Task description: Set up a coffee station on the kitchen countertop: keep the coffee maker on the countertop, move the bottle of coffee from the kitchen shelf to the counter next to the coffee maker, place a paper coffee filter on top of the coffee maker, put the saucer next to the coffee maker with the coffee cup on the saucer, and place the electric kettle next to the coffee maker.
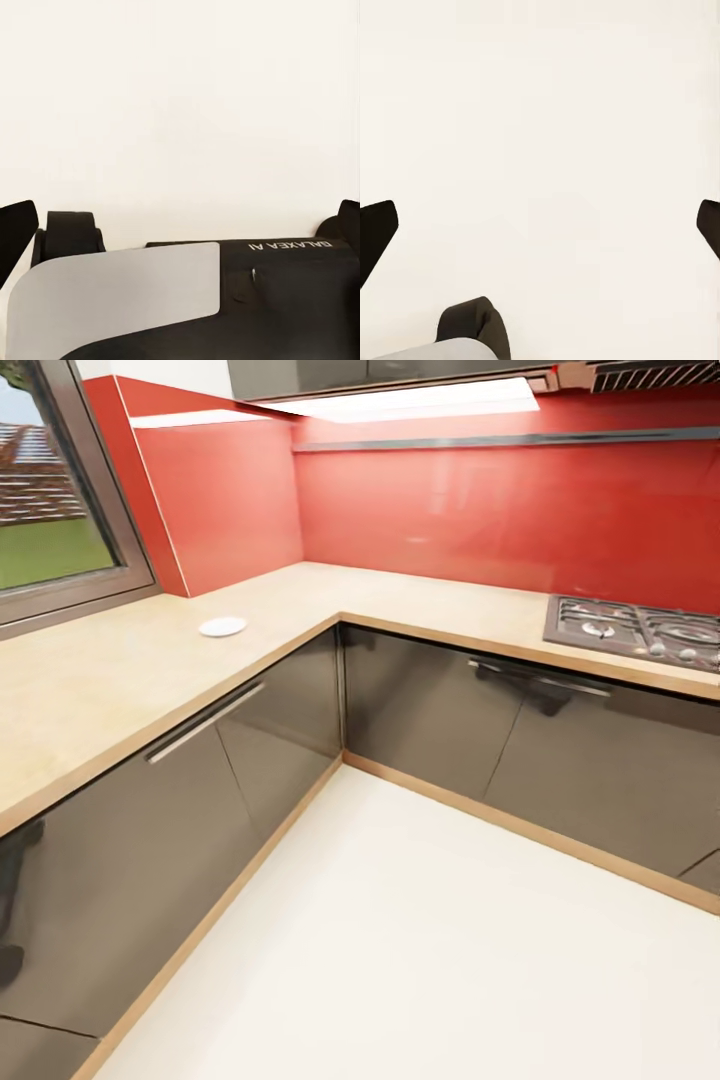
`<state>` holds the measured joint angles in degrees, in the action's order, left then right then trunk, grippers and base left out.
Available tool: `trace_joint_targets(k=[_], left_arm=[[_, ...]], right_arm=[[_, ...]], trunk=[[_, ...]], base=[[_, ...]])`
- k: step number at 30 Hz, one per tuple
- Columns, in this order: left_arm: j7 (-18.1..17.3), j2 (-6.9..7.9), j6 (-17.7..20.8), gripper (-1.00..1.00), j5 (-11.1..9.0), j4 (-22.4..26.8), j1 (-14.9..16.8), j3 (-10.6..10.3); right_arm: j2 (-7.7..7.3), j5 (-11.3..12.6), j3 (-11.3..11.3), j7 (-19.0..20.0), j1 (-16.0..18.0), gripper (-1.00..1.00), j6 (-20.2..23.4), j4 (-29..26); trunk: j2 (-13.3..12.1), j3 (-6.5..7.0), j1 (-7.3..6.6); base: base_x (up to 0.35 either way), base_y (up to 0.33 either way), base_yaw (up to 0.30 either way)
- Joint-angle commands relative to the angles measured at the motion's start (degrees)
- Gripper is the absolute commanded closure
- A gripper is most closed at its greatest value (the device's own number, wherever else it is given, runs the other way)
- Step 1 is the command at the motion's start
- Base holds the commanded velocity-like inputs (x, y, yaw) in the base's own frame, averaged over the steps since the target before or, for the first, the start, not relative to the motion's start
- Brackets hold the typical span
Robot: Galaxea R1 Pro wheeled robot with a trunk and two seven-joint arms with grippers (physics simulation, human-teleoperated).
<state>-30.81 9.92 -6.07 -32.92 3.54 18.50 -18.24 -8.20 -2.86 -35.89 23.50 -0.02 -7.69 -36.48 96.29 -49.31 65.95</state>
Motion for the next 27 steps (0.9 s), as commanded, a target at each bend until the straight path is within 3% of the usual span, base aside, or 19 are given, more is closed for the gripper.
trace_joint_targets(k=[1,9,27], left_arm=[[-0.1,0.02,-0.4,-1.00,-0.3,-0.1,0.0,-0.5],[-0.1,0.02,-0.4,-1.00,-0.3,-0.1,0.0,-0.5],[-0.1,0.02,-0.4,-1.00,-0.3,-0.1,0.0,-0.5]], right_arm=[[0.02,-0.3,-0.2,0.3,0.0,-1.00,-0.2,0.0],[0.02,-0.3,-0.2,0.3,0.0,-1.00,-0.2,0.0],[0.11,-0.3,-0.1,0.1,0.0,-1.00,-0.2,0.0]], trunk=[[0.0,-0.03,0.02],[0.0,-0.03,0.02],[0.0,-0.03,0.02]], base=[[0.199,-0.279,0.036],[0.201,-0.279,0.124],[0.208,-0.277,0.261]])
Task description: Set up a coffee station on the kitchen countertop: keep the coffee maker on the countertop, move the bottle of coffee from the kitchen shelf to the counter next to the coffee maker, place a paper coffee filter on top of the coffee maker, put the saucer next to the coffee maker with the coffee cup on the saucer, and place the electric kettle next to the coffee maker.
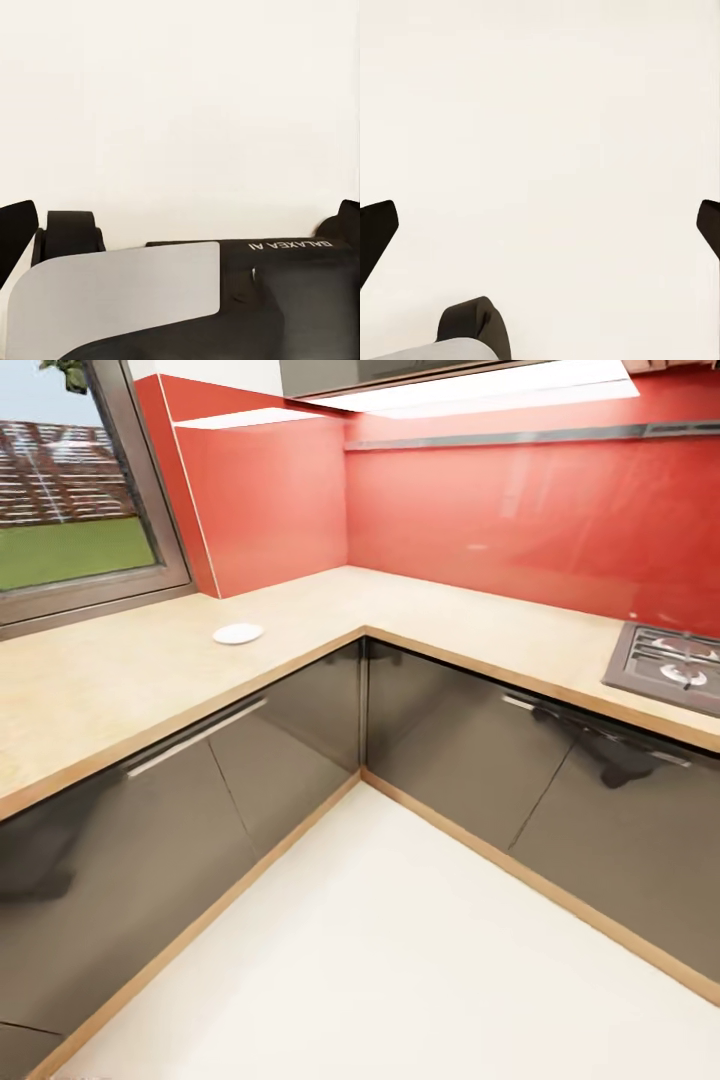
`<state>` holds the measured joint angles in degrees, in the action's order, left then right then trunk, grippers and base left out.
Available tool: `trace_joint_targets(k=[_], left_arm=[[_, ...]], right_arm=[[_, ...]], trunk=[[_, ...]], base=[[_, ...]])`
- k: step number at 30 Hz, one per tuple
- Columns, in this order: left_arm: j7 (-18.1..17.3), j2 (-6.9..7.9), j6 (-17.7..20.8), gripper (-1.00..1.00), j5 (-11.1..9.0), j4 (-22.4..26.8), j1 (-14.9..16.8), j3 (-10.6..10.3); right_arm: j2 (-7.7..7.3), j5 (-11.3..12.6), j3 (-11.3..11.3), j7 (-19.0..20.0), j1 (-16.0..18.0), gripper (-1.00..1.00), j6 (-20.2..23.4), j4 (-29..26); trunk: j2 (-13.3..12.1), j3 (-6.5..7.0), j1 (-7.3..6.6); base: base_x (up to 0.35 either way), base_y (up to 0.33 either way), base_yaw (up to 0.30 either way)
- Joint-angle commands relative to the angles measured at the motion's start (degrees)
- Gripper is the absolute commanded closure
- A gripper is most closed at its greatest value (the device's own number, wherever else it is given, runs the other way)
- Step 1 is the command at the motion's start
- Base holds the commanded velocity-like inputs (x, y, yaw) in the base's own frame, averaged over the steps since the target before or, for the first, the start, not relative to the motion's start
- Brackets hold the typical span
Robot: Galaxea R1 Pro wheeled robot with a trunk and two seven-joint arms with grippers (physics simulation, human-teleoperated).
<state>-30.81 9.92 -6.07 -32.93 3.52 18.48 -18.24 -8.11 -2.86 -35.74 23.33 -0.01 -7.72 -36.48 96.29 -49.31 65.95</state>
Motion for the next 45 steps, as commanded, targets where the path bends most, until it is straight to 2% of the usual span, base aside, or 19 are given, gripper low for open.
trace_joint_targets(k=[1,8,17,27,34,45], left_arm=[[-0.1,0.01,-0.4,-1.00,-0.3,-0.1,0.0,-0.5],[-0.1,0.01,-0.3,-1.00,-0.3,-0.1,0.1,-0.5],[-0.1,0.01,-0.3,-1.00,-0.3,-0.1,0.1,-0.4],[-0.1,0.01,-0.3,-1.00,-0.3,0.0,0.1,-0.5],[-0.1,0.01,-0.3,-1.00,-0.3,0.0,0.1,-0.5],[-0.1,0.01,-0.3,-1.00,-0.3,-0.1,0.0,-0.4]], right_arm=[[0.02,-0.3,-0.2,0.3,0.0,-1.00,-0.2,0.0],[0.08,-0.3,-0.2,0.2,0.0,-1.00,-0.2,0.0],[0.11,-2.1,-0.1,0.3,0.0,-1.00,-0.2,0.0],[0.11,-2.3,-0.1,0.4,0.0,-1.00,-0.2,0.0],[0.12,-2.3,-0.1,0.3,0.0,-1.00,-0.2,0.0],[0.20,-2.4,0.0,0.3,0.0,-1.00,-0.3,0.0]], trunk=[[0.0,-0.03,0.02],[0.0,-0.03,0.02],[0.0,-0.03,0.02],[0.0,-0.03,0.02],[0.0,-0.03,0.02],[0.0,-0.03,0.02]], base=[[0.210,-0.274,0.271],[0.134,-0.146,0.273],[0.014,-0.014,0.257],[0.174,-0.156,0.093],[0.173,-0.157,0.249],[0.012,-0.011,0.273]])
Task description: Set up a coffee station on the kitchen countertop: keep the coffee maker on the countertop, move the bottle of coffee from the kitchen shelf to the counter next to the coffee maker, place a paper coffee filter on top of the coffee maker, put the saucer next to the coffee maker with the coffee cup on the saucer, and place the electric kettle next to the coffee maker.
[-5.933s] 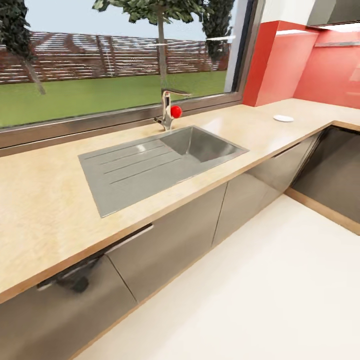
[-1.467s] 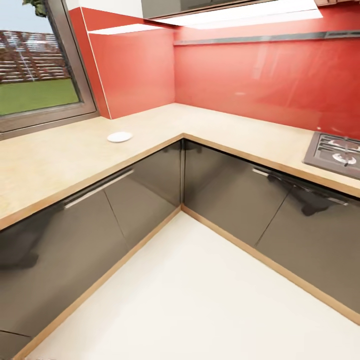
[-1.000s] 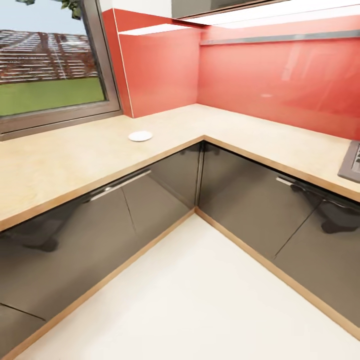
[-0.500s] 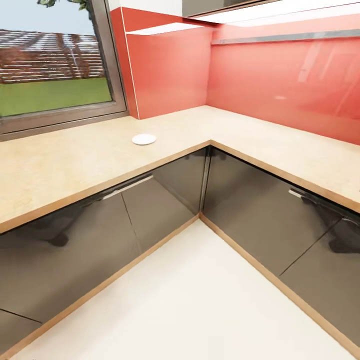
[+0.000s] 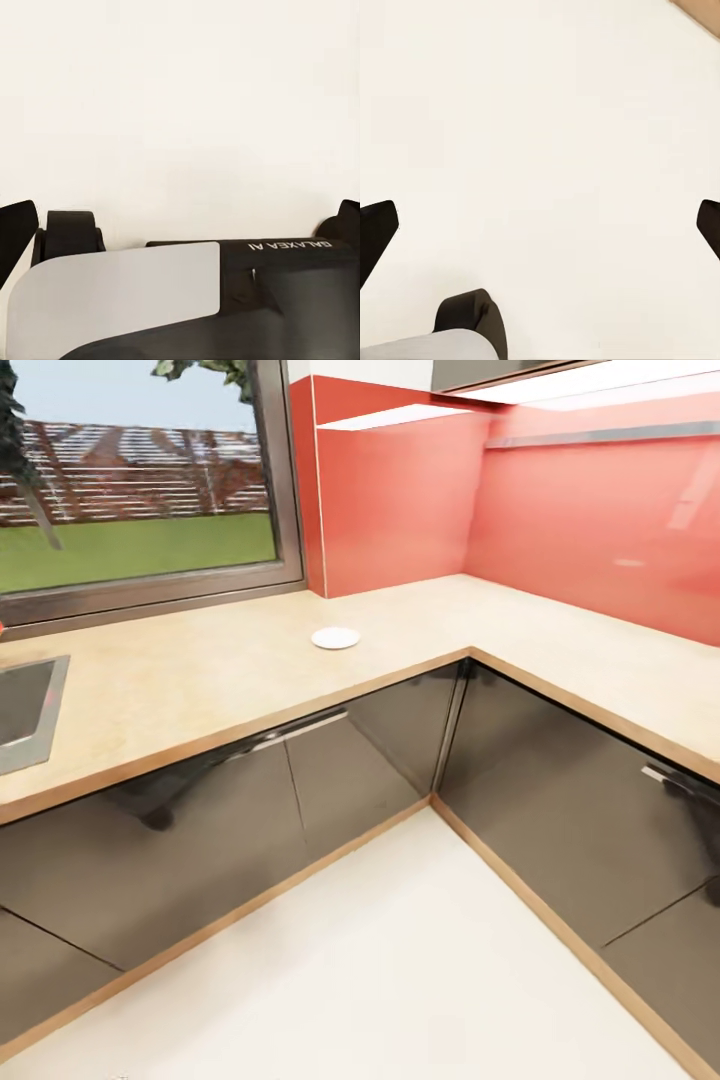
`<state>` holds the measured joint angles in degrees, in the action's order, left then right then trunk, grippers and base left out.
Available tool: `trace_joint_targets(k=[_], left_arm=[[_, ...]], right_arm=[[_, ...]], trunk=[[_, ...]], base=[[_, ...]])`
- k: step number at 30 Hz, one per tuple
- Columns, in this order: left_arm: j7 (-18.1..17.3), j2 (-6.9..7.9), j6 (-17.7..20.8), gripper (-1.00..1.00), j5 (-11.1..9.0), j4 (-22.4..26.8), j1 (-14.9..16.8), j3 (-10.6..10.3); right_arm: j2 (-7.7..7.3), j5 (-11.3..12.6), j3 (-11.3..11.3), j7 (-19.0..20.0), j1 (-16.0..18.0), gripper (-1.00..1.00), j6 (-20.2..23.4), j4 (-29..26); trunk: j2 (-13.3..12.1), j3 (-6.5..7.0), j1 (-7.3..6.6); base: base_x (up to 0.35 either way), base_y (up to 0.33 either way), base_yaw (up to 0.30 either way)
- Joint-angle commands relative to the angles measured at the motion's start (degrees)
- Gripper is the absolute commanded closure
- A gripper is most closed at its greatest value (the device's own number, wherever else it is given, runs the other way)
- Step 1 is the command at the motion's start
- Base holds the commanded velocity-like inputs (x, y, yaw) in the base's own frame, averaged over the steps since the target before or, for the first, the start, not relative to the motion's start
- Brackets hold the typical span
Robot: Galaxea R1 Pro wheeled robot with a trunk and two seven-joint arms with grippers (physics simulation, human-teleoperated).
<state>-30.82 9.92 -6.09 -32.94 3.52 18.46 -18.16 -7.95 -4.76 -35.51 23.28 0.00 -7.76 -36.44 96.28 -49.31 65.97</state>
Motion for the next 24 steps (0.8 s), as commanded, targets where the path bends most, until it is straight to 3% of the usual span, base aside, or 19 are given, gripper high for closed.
trace_joint_targets(k=[1,7,13,24], left_arm=[[-0.1,0.01,-0.3,-1.00,-0.3,-0.1,0.1,-0.5],[-0.1,0.01,-0.3,-1.00,-0.3,0.0,0.1,-0.5],[0.0,0.01,-0.3,-1.00,-0.3,0.0,0.1,-0.6],[0.0,0.01,-0.3,-1.00,-0.3,0.0,0.1,-0.6]], right_arm=[[0.03,-0.5,-0.3,0.3,0.0,-1.00,-0.2,0.0],[0.03,-0.5,-0.3,0.4,0.0,-1.00,-0.2,0.0],[0.08,-0.5,-0.3,0.4,0.0,-1.00,-0.2,0.0],[0.12,-0.5,-0.2,0.4,0.0,-1.00,-0.2,0.0]], trunk=[[0.0,-0.03,0.00],[0.0,-0.03,0.00],[0.0,-0.03,0.00],[0.0,-0.03,0.00]], base=[[0.001,-0.006,0.274],[0.000,-0.145,0.222],[0.000,-0.276,0.136],[0.000,-0.297,0.260]])
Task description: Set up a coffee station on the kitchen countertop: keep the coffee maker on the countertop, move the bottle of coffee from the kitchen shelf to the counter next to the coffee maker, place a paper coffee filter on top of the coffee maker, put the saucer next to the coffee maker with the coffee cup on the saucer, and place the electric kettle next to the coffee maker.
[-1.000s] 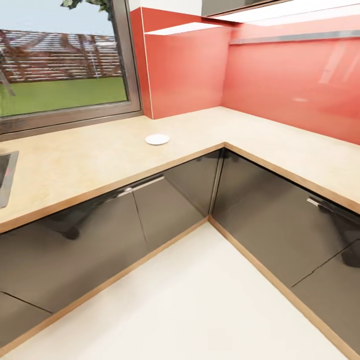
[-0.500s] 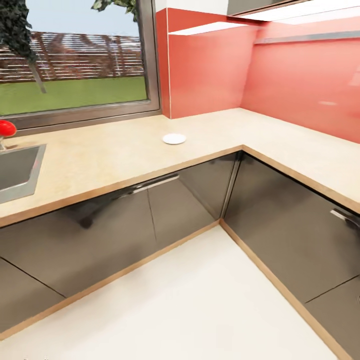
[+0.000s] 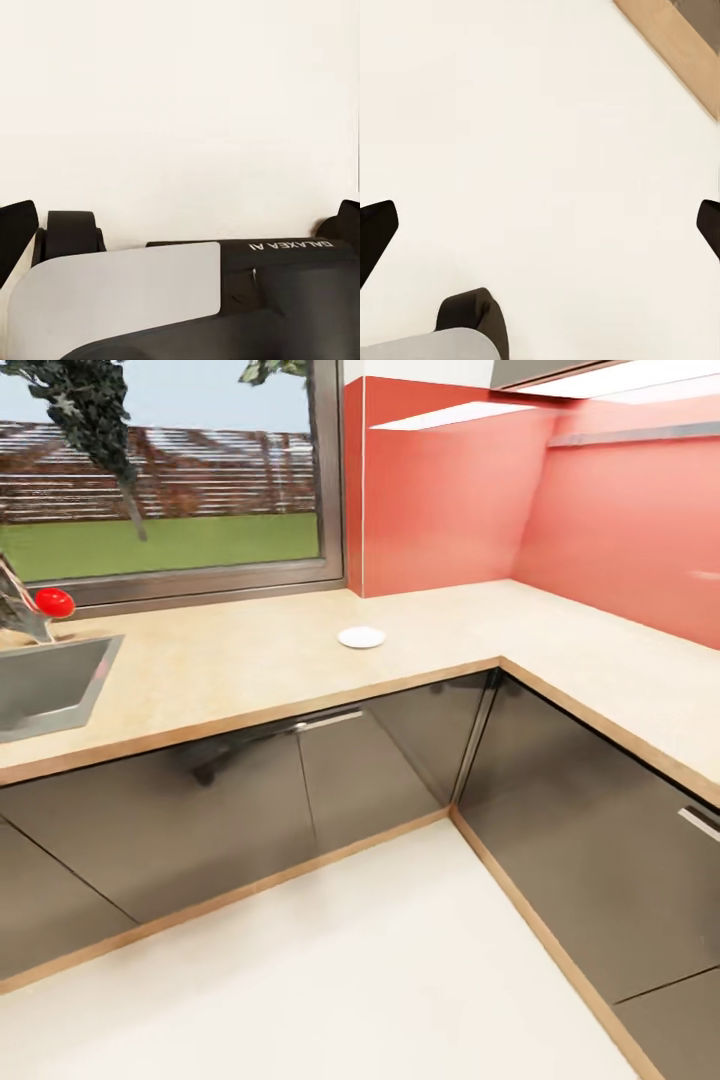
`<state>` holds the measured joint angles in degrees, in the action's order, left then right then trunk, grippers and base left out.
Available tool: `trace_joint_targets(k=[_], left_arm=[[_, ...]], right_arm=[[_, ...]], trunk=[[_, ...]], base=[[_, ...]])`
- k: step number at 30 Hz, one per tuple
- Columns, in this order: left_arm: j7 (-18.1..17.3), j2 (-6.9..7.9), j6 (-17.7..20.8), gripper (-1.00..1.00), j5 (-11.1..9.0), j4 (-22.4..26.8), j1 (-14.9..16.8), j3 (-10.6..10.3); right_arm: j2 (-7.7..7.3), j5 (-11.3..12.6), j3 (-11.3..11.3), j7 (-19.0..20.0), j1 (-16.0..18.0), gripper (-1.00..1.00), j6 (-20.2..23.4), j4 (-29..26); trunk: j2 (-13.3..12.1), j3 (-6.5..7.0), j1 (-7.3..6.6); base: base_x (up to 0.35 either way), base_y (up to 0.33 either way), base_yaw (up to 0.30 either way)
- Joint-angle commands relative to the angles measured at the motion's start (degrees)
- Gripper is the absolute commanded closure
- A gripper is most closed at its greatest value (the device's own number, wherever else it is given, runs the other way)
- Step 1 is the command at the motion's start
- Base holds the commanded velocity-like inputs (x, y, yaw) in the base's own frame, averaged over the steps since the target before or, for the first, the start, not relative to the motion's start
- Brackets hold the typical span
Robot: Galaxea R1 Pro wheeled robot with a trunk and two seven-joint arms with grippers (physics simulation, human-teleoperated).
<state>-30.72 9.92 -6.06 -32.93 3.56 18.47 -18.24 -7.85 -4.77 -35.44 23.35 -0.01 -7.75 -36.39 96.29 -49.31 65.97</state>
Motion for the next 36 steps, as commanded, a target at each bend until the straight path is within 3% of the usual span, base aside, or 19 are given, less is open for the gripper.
trace_joint_targets(k=[1,10,13,17,22,25,31,34,35,36], left_arm=[[-0.1,0.01,-0.4,-1.00,-0.3,-0.1,0.1,-0.5],[-0.2,0.01,-0.4,-1.00,-0.3,-0.1,0.1,-0.4],[-0.2,0.01,-0.4,-1.00,-0.3,-0.1,0.1,-0.4],[-0.2,0.01,-0.4,-1.00,-0.3,-0.1,0.0,-0.4],[-0.2,0.01,-0.4,-1.00,-0.3,-0.1,0.1,-0.4],[-0.2,0.01,-0.4,-1.00,-0.3,-0.1,0.1,-0.4],[-0.2,0.01,-0.4,-1.00,-0.3,-0.1,0.1,-0.4],[-6.0,0.48,-0.3,-1.00,-0.4,4.0,0.1,0.1],[-16.1,2.31,1.5,-1.00,-0.4,13.3,0.1,0.6],[-18.5,3.18,2.9,-1.00,-0.4,16.8,0.1,0.7]], right_arm=[[0.03,-0.5,-0.2,0.3,0.0,-1.00,-0.2,0.0],[0.03,-1.2,-0.2,0.3,0.0,-1.00,-0.3,0.0],[0.12,-5.9,-0.2,0.2,0.0,-1.00,-0.3,0.0],[0.19,-10.0,-0.3,0.1,0.0,-1.00,-0.3,0.0],[0.19,-11.0,-0.5,0.3,0.0,-1.00,-1.0,0.1],[0.20,-11.2,-0.4,0.5,0.0,-1.00,-5.0,0.4],[0.21,-11.2,-0.3,0.8,0.0,-1.00,-6.8,0.5],[0.33,-10.7,-0.2,8.9,0.3,-1.00,-6.6,-3.2],[2.82,-10.5,-0.2,17.6,0.5,-1.00,-1.0,-15.2],[4.13,-10.5,-0.2,19.4,0.5,-1.00,3.6,-20.5]], trunk=[[0.0,-0.03,0.00],[0.0,-0.03,0.00],[0.0,-0.03,0.00],[0.0,-0.03,0.00],[0.0,-0.03,0.00],[0.0,-0.03,0.00],[0.0,-0.03,0.00],[0.0,-0.03,0.00],[0.0,-0.03,0.00],[0.0,-0.03,0.00]], base=[[0.000,-0.268,0.273],[0.000,-0.152,0.273],[0.000,-0.025,0.274],[0.010,-0.008,0.269],[0.192,-0.001,0.119],[0.296,0.000,0.020],[0.114,0.000,0.004],[0.001,0.000,0.000],[0.000,0.000,0.000],[0.000,0.000,0.000]])
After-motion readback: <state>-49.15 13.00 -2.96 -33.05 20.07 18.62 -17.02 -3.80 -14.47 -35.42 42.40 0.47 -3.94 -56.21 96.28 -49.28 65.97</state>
